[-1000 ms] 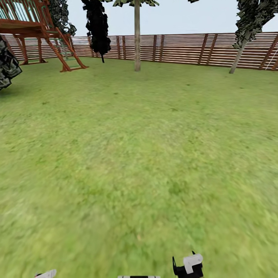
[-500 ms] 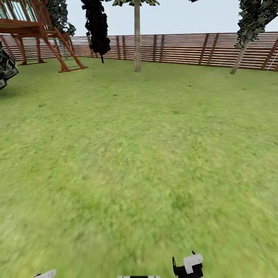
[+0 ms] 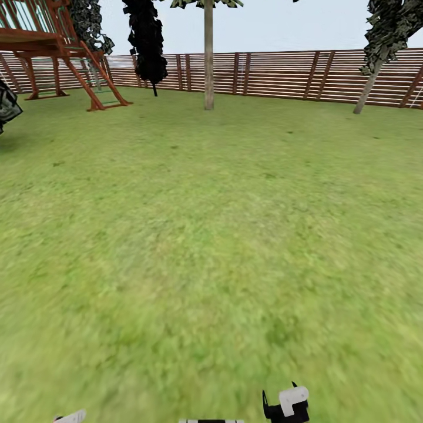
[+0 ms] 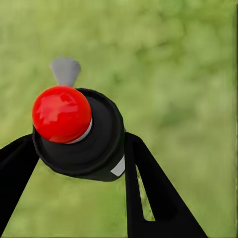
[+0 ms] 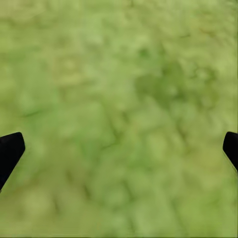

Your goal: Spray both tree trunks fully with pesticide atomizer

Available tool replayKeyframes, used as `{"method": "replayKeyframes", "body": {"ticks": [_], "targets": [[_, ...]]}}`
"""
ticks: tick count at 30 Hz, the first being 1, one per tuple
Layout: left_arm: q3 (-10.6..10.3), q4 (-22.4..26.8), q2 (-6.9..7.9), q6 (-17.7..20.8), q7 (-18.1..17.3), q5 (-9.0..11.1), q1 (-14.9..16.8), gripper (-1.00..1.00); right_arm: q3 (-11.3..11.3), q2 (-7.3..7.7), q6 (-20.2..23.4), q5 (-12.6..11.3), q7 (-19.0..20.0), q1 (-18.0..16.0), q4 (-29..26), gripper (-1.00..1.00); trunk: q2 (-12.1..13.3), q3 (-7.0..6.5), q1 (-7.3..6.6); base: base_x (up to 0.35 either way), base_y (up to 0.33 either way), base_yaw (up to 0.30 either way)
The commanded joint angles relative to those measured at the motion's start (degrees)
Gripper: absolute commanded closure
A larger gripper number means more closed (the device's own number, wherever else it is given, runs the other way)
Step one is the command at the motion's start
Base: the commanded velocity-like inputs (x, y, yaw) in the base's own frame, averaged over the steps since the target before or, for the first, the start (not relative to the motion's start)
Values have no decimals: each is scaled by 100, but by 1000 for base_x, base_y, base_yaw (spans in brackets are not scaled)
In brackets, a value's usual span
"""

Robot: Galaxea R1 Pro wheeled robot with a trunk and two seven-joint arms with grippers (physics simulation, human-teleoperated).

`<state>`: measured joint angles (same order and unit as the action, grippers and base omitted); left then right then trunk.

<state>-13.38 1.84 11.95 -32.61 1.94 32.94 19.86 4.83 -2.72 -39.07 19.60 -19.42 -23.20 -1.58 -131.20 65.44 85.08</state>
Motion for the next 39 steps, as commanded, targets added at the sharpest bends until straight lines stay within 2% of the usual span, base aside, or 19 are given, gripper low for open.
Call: {"method": "replayKeyframes", "body": {"ticks": [1,39], "targets": [[2,0,0,0,-1,2,0,100,0,0,-2,0,0,0,0,-100,0,0,0,344,0,0],[2,0,0,-9,-1,-2,0,100,0,0,-3,0,0,0,0,-100,0,0,0,344,0,0]]}}
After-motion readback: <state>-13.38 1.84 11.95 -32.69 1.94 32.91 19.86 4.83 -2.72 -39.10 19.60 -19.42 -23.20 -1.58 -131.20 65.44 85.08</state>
